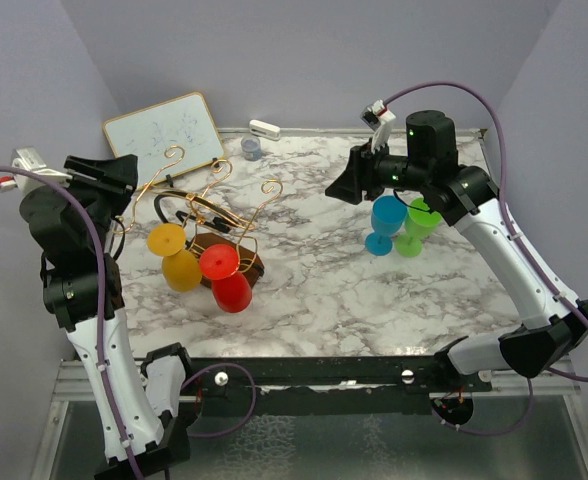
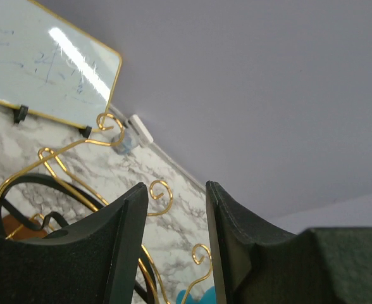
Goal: Take the wine glass off the wine glass rack
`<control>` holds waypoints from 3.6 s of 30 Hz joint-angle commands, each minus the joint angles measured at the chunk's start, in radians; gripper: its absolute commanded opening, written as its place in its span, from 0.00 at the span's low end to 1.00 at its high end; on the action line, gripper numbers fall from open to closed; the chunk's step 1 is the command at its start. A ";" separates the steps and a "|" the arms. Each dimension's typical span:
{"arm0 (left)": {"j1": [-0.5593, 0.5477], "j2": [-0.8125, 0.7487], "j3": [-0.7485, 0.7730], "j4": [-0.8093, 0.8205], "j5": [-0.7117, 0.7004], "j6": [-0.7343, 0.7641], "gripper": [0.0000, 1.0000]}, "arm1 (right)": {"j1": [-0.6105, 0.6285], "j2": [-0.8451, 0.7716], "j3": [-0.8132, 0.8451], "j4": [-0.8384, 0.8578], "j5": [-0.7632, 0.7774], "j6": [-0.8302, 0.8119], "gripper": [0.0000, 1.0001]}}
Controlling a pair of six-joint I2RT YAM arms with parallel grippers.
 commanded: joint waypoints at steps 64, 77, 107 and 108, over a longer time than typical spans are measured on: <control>-0.137 -0.296 -0.273 -0.490 -0.260 0.007 0.43 | 0.004 -0.034 0.005 0.031 -0.086 0.014 0.48; -0.140 -0.306 -0.319 -0.426 -0.263 -0.011 0.29 | 0.004 -0.033 0.004 0.030 -0.074 0.010 0.48; -0.144 -0.390 -0.311 -0.402 -0.156 -0.092 0.00 | 0.004 -0.037 0.007 0.032 -0.057 0.015 0.48; -0.143 -0.398 -0.318 -0.400 -0.148 -0.098 0.00 | 0.004 -0.036 0.008 0.031 -0.057 0.015 0.48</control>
